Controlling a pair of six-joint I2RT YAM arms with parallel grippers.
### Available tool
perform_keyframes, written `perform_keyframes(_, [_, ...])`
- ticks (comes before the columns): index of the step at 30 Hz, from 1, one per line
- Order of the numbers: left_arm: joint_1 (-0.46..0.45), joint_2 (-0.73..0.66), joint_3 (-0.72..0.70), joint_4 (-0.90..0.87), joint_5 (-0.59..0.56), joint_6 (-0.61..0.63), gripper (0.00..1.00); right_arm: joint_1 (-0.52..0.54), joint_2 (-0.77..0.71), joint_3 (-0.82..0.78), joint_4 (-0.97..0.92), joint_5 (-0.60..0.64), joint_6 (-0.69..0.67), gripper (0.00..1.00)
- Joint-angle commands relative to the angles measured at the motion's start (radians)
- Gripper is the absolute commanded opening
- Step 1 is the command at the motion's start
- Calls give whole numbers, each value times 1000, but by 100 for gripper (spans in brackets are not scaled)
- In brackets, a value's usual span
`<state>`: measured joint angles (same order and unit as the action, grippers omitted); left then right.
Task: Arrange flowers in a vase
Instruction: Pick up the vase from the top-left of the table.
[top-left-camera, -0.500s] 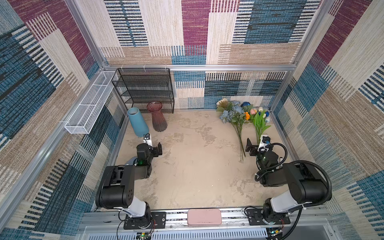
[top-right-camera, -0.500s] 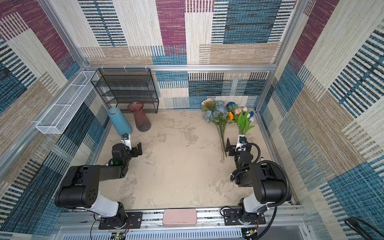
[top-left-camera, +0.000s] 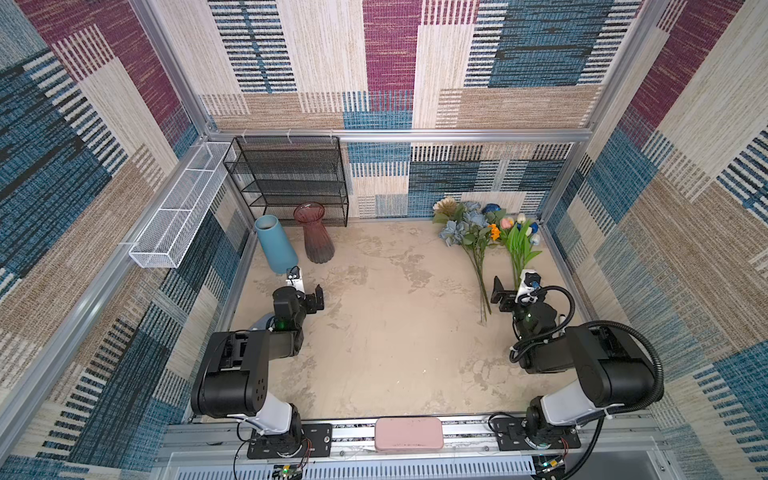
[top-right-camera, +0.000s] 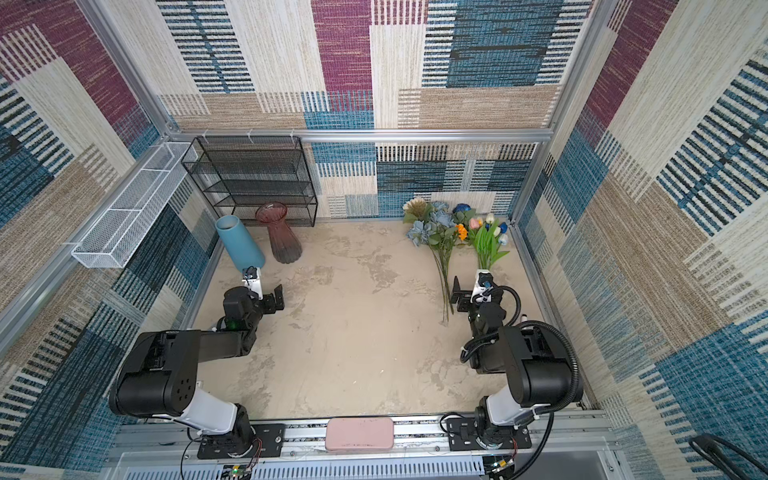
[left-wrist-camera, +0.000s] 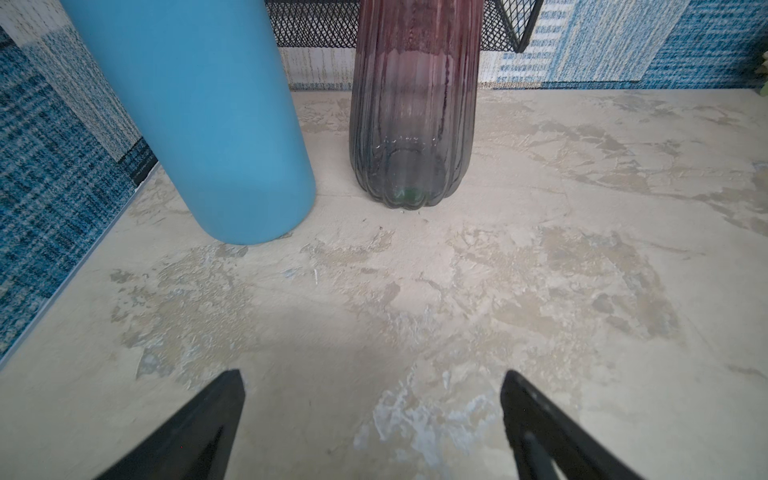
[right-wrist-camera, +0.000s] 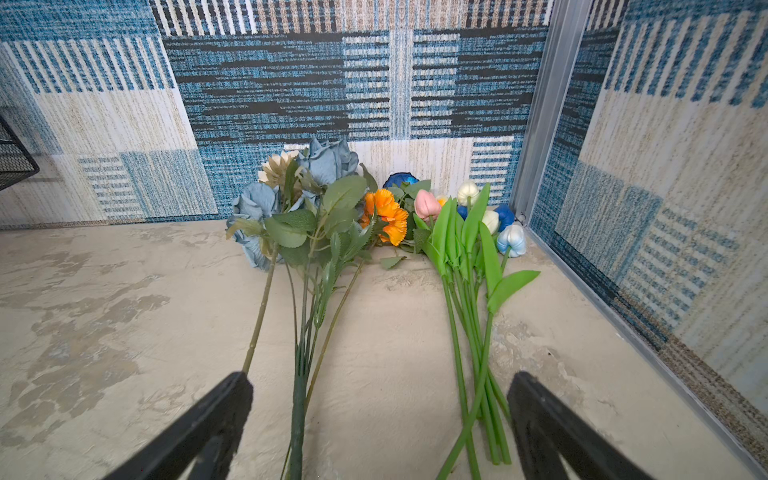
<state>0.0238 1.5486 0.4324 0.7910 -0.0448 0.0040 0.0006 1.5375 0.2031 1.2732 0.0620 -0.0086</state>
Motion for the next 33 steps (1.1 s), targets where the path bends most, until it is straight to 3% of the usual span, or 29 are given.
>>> perform_keyframes(1, [1, 1, 8, 14, 14, -1, 99, 0, -2, 4, 17, 4, 6, 100])
perform_keyframes(8, [-2, -9, -5, 33, 19, 5, 99, 1, -18, 15, 0, -3, 0, 100])
perform_keyframes(9, [-13, -28, -10, 29, 23, 20, 95, 2, -65, 52, -115, 0, -3, 100])
perform_keyframes(11, [-94, -175, -3, -94, -122, 72, 95, 2, -193, 197, -467, 54, 64, 100])
perform_keyframes(13, [-166, -338, 54, -284, -180, 62, 95, 2, -288, 243, -573, -9, 131, 100])
perform_keyframes(15, [-176, -411, 171, -444, -117, -34, 95, 4, -362, 274, -622, -127, 177, 100])
perform_keyframes(20, [-175, -197, 746, -1031, -46, -45, 93, 13, -419, 365, -697, -293, 248, 100])
perform_keyframes(23, [-173, -54, 954, -1154, -26, -31, 96, 29, -425, 383, -686, -344, 265, 100])
perform_keyframes(30, [-156, 203, 1200, -1271, -106, -71, 99, 91, -477, 341, -702, -337, 293, 100])
perform_keyframes(33, [-160, 178, 1100, -1156, -100, -110, 99, 95, -524, 303, -720, -317, 291, 100])
